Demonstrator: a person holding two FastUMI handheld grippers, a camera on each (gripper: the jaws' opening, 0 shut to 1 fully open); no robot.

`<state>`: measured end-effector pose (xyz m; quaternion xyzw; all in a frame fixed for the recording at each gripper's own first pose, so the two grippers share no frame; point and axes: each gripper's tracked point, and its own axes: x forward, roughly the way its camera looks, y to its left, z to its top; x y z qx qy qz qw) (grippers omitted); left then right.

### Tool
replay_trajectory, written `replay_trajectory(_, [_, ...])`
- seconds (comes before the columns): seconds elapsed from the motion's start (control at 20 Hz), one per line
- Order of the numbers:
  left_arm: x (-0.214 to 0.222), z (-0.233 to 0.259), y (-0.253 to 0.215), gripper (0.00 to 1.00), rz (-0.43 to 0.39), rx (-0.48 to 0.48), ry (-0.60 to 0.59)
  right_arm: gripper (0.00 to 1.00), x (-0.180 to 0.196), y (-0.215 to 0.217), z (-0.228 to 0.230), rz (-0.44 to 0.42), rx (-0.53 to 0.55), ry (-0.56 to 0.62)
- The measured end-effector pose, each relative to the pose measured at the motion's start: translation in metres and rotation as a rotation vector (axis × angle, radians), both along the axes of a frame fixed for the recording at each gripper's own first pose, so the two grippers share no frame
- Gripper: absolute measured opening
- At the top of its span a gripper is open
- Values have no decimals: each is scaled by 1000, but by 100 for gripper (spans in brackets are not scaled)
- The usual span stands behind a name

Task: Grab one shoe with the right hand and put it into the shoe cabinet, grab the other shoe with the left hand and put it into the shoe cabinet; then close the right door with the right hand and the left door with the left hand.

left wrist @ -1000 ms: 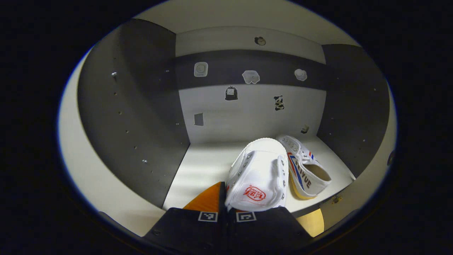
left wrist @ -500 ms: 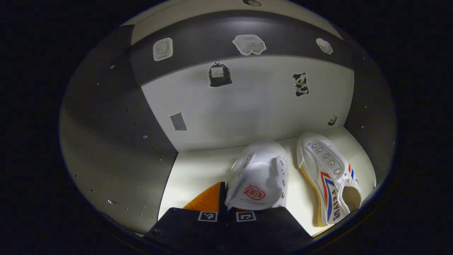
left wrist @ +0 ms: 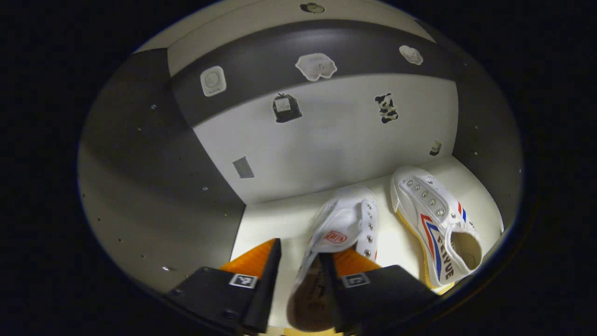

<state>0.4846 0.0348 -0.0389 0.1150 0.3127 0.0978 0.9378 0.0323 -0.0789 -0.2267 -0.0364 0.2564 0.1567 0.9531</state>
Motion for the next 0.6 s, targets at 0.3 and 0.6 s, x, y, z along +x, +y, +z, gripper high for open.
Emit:
replay_trajectory(0.3, [-86,53,-28,96,-64,-80,-184,97,4,-15,17,-21,-8,-29])
replay_trajectory(0.6, [-192,102,-60,96,-138,-206,-420,98,10,-39,74,-132,-19,-137])
